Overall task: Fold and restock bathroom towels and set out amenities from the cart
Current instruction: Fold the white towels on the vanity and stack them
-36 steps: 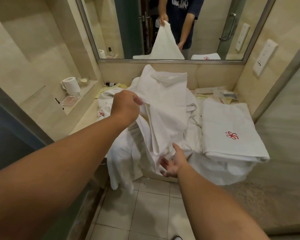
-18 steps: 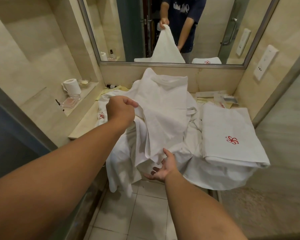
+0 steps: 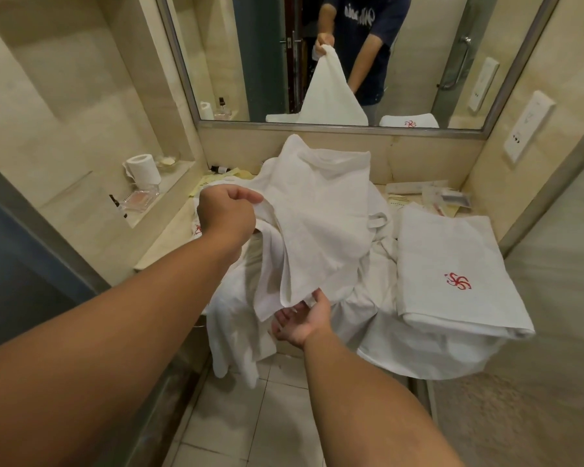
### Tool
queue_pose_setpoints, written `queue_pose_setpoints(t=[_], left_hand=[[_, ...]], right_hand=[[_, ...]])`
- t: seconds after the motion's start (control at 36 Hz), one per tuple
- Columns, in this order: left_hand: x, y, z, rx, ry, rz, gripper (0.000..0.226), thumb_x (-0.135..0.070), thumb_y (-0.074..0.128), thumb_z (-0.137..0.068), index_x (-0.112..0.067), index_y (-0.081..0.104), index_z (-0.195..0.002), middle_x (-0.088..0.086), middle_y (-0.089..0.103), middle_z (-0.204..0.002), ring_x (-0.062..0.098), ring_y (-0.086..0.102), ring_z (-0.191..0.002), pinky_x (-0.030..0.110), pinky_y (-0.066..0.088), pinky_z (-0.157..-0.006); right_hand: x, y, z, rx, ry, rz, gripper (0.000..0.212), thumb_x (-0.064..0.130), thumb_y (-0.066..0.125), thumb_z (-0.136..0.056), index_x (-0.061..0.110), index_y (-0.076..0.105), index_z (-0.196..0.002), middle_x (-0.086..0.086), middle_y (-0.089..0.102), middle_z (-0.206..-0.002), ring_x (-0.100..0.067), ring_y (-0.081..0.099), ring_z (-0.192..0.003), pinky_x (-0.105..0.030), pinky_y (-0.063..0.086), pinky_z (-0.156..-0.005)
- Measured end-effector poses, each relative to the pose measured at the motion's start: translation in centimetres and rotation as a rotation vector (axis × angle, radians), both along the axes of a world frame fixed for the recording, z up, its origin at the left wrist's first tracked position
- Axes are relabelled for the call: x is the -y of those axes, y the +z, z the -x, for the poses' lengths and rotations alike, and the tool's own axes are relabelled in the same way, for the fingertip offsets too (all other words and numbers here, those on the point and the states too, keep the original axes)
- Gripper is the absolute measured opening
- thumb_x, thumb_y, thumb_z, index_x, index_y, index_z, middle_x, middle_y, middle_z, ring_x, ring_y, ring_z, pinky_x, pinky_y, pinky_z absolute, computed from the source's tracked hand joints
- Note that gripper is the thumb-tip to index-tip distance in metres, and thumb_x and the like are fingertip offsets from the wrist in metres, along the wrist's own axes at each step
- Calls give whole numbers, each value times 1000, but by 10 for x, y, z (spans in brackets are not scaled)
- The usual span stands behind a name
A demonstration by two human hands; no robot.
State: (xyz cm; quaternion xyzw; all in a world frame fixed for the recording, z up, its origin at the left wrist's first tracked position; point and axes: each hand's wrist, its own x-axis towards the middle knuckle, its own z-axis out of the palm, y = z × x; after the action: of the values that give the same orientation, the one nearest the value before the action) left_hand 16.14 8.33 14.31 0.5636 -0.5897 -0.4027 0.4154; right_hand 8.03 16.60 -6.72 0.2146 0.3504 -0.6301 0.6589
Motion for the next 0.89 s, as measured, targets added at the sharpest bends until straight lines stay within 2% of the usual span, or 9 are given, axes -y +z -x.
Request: queue_pose_setpoints(t=[0.06,0.14,0.22,0.28,0.42,0.53,0.58,0.72,0.89], left_hand=[[2,0,-1,-13,6,-2,55,19,34,-83,-17,76,-77,-15,57,-90,10,57,-88,46,65,-68],[4,-1,-2,-32,13,1,56,19,35,-82,-18,76,-74,-16,58,-92,21,59,-106,46,65,-73],[5,-5,-3,-30,31,-6,55,18,35,-82,-18,76,-75,-15,59,-93,10,59,-93,46,65,-71],[6,-6,-4,-29,47,-2,55,18,35,-81,-18,76,-76,-14,60,-94,5,56,-86,43,65,-68],[7,-5,-8,52,65,83,52,17,38,-85,-19,75,-78,-6,63,-98,8,57,-86,15,49,-48],[16,-11,-21,173,49,176,50,14,44,-83,-24,74,-76,-7,64,-85,23,67,-92,38,60,-82],[17,-15,-29,254,10,208,48,13,46,-83,-24,75,-78,-6,66,-85,28,69,-91,42,61,-82],[14,-34,-42,553,-121,266,50,13,51,-85,-25,77,-105,2,67,-121,26,61,-104,36,53,-87],[7,-51,-52,861,-561,157,54,7,51,-92,-38,47,-121,5,61,-106,23,58,-80,40,58,-69]], right_hand=[[3,2,0,-31,29,17,54,65,64,-73,18,70,-98,-4,68,-106,-24,60,-104,-42,34,-96],[3,8,-1,-19,31,44,57,67,57,-76,21,69,-107,0,65,-102,-21,58,-102,-42,31,-88],[4,12,1,-24,1,30,52,63,54,-76,25,71,-108,4,69,-112,-17,59,-113,-44,29,-100],[6,16,2,-40,-26,11,46,61,58,-74,24,71,-100,5,70,-106,-16,59,-106,-43,27,-106],[-2,8,11,-42,-204,-121,54,63,72,-78,16,74,-105,0,74,-105,-22,67,-95,-37,50,-75],[-26,0,30,-107,-337,-186,37,36,72,-91,13,69,-120,-6,73,-105,-25,67,-91,-41,54,-93],[-39,3,42,-150,-369,-226,34,24,72,-89,13,68,-120,-6,72,-98,-25,67,-86,-41,54,-88],[-61,22,72,-301,-390,-281,41,16,79,-69,6,71,-108,-13,77,-101,-33,75,-87,-54,62,-78],[-69,53,94,-699,-230,-322,23,15,81,-79,9,63,-91,-13,71,-95,-32,70,-88,-51,61,-86]])
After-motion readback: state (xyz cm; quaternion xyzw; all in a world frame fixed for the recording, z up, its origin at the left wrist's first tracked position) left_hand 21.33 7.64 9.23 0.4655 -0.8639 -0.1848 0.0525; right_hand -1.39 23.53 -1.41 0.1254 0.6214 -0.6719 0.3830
